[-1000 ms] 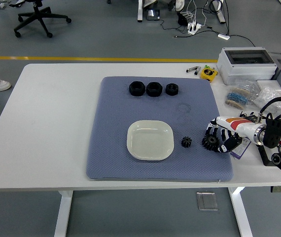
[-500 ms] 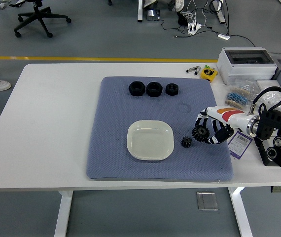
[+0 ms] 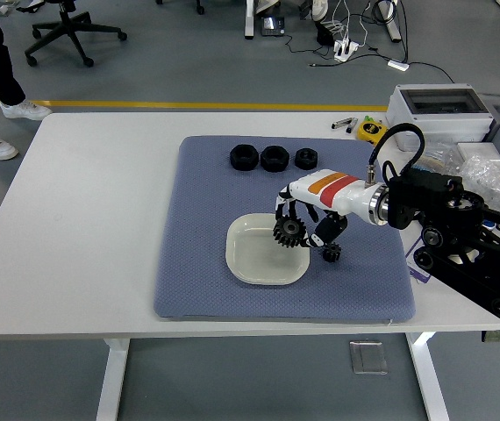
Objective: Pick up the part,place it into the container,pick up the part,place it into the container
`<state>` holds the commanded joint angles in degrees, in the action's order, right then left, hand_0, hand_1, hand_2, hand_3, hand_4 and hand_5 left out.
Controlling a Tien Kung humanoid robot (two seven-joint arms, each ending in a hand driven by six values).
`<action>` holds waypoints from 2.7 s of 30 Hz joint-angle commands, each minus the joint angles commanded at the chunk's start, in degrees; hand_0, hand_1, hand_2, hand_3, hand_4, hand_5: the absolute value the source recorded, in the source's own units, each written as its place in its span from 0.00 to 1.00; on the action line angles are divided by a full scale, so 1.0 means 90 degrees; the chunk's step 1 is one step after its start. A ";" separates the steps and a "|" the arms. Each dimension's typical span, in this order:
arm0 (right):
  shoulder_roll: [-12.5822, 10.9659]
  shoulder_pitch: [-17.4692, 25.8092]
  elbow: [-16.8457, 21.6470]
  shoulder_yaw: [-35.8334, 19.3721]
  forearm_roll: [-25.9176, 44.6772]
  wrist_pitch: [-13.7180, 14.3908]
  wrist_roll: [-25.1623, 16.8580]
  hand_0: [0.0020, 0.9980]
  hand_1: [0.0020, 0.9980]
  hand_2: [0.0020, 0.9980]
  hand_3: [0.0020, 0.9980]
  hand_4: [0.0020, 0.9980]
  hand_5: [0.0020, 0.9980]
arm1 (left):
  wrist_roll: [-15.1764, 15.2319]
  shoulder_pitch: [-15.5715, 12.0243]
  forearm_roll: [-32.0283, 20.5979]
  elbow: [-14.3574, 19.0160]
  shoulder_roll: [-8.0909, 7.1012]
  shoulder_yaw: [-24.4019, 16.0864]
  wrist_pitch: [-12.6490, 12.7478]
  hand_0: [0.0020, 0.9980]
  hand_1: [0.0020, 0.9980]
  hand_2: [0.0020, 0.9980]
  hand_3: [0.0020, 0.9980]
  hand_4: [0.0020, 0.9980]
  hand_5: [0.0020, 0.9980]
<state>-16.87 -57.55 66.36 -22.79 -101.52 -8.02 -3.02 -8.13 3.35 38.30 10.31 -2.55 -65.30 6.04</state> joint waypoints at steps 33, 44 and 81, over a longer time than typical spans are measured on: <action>0.0604 -0.0523 -0.1014 0.0212 -0.1154 -0.0840 0.0194 0.54 0.64 0.79 0.89 1.00 0.53 | 0.0083 0.0058 -0.0337 0.0000 -0.0040 0.0415 0.0069 0.95 0.93 0.90 0.61 0.56 0.69; -0.0192 0.0200 -0.0829 -0.0272 -0.1214 -0.0856 0.0009 0.60 0.65 0.74 0.79 1.00 0.38 | 0.0051 0.0012 -0.0184 0.0000 -0.0036 0.0292 0.0066 0.95 0.93 0.90 0.61 0.56 0.69; -0.0119 0.0719 -0.1405 0.0041 -0.0557 0.0316 -0.0126 0.48 0.50 0.55 0.53 0.79 0.22 | -0.0006 0.0039 -0.0012 0.0000 0.0031 0.0207 0.0018 0.95 0.93 0.90 0.60 0.56 0.69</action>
<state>-17.95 -51.08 53.72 -22.42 -106.53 -5.18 -4.15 -8.19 3.71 38.19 10.31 -2.28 -63.43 6.19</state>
